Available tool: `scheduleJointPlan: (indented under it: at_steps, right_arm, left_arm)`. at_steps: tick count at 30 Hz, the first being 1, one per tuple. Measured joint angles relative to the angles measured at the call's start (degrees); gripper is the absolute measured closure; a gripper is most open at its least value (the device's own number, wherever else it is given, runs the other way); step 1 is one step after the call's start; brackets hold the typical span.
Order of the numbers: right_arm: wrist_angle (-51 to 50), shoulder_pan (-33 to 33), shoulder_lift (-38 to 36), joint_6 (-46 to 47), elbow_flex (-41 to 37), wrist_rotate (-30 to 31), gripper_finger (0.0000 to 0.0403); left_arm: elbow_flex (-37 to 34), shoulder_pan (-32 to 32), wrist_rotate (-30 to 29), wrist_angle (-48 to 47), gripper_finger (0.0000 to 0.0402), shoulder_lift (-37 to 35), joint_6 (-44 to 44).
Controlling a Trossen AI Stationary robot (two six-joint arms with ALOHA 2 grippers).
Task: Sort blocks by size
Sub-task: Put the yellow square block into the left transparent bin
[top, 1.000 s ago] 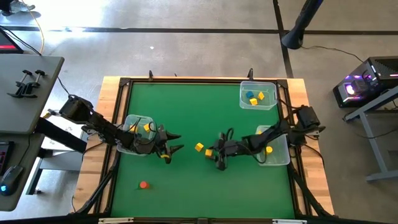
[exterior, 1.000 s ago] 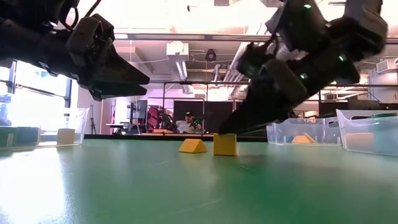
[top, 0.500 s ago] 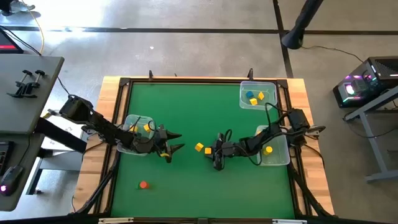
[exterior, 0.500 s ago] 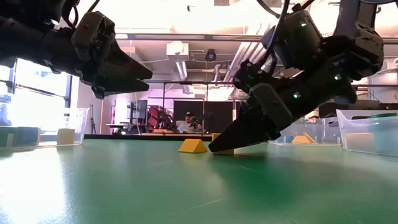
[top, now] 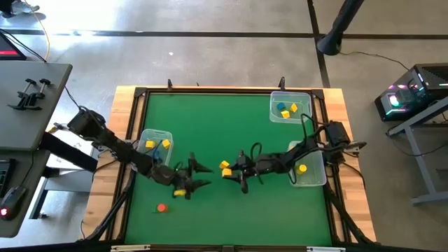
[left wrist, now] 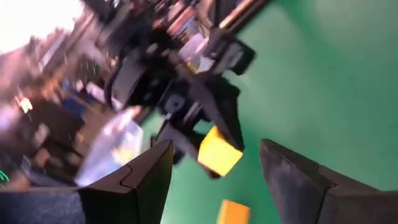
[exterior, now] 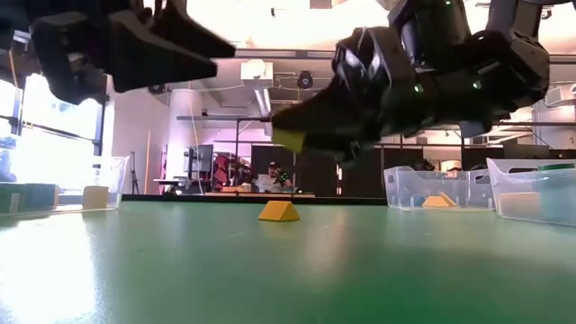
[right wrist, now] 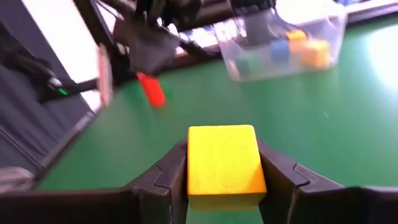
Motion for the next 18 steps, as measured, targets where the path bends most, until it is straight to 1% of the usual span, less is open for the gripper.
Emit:
scheduleJointPlan:
  at_steps: [3,6,13,15,18]
  right_arm:
    - [4.02,-0.94,0.0,0.58,0.0,-3.51,0.0272]
    - [5.49,-1.5,-0.04,1.04,0.0,-4.73,0.0271]
    - [1.94,-1.57,-0.04,0.69,2.76,-6.88,0.027]
    - [0.54,-1.52,-0.04,-0.35,3.71,-7.11,0.0269]
    - [-1.03,-1.52,-0.04,-1.0,4.23,-7.1,0.0269]
  left_arm:
    - [2.87,-0.15,1.68,-2.29,0.0174,1.54,8.05]
    - [4.96,0.43,2.27,-3.27,0.0174,3.98,13.42]
    - [9.18,3.37,0.76,-2.75,0.0174,11.24,14.48]
    - [10.29,3.73,-1.37,-3.11,0.0174,13.25,14.88]
    - [11.66,3.78,-3.05,-3.04,0.0174,15.23,15.32]
